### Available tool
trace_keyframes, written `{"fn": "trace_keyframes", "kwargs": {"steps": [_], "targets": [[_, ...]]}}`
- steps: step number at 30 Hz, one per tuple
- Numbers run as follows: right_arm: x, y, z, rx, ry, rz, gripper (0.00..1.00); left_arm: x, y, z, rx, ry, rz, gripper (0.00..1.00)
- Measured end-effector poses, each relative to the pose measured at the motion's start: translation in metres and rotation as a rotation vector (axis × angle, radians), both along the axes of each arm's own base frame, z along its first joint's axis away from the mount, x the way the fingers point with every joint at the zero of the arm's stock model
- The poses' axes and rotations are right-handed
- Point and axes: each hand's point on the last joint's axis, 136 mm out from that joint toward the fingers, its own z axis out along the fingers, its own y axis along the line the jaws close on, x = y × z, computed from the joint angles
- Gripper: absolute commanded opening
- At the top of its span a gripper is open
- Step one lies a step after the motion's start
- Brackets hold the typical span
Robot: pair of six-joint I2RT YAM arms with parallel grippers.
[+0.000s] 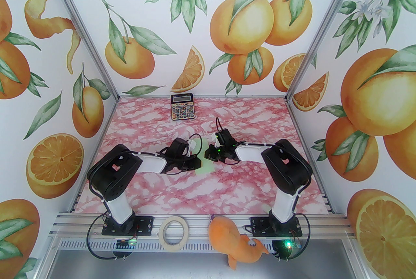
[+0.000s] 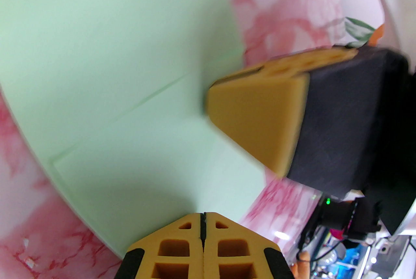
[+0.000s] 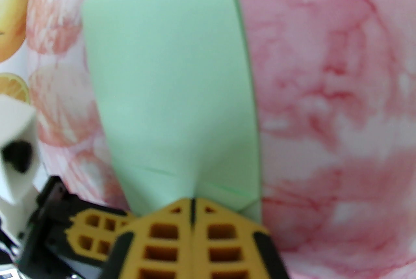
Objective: Fold a paper plane with a square sheet of paper (fold left side to right side)
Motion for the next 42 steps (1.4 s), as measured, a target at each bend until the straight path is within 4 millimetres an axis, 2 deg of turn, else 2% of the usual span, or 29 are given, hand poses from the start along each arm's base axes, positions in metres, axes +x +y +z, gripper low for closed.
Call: {"fn": "trace_keyframes", "kwargs": {"steps": [12, 16, 27, 31, 34, 38, 40, 42], "targets": [[0.0, 0.001, -0.001, 0.006, 0.002, 0.004, 0.0, -0.02, 0.014, -0.001, -0.01, -0.008, -0.004, 0.0], [0.001, 0.002, 0.0, 0.008, 0.001, 0.005, 0.0, -0.033, 0.023, -0.001, -0.013, -0.011, -0.005, 0.0], [0.001, 0.002, 0.0, 0.008, 0.001, 0.005, 0.0, -0.049, 0.029, -0.001, 0.001, 0.002, -0.02, 0.0], [0.001, 0.002, 0.0, 0.009, 0.001, 0.006, 0.0, -0.057, 0.039, 0.007, 0.026, 0.029, -0.014, 0.01], [0.001, 0.002, 0.0, 0.009, 0.002, 0.007, 0.0, -0.044, 0.05, 0.023, 0.022, 0.014, 0.036, 0.09], [0.001, 0.003, 0.0, 0.009, 0.0, 0.009, 0.0, -0.01, 0.056, 0.049, 0.006, -0.045, 0.098, 0.26], [0.001, 0.003, 0.0, 0.009, 0.0, 0.01, 0.0, 0.009, 0.056, 0.06, -0.005, -0.074, 0.126, 0.29], [0.001, 0.003, 0.0, 0.009, -0.001, 0.01, 0.0, 0.022, 0.055, 0.061, -0.007, -0.083, 0.14, 0.32]]}}
